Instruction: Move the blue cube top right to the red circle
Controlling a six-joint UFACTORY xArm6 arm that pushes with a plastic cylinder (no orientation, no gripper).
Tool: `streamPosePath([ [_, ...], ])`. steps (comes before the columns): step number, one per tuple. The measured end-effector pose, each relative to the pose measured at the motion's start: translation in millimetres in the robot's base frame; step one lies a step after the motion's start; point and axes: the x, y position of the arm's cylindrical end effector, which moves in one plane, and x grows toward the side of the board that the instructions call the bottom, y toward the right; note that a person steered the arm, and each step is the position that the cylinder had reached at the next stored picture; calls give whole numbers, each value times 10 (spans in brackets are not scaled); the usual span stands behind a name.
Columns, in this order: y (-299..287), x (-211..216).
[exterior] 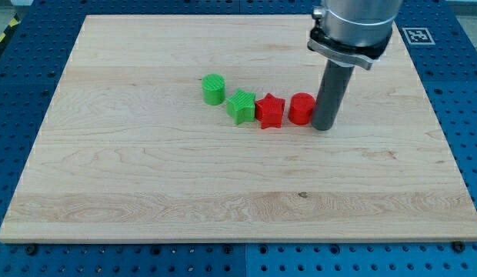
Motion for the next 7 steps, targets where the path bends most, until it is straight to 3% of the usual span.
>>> streamPosePath([
  [1, 385, -64],
  [3, 58, -613],
  [4, -64, -629],
  [5, 416, -654],
  [7, 526, -654],
])
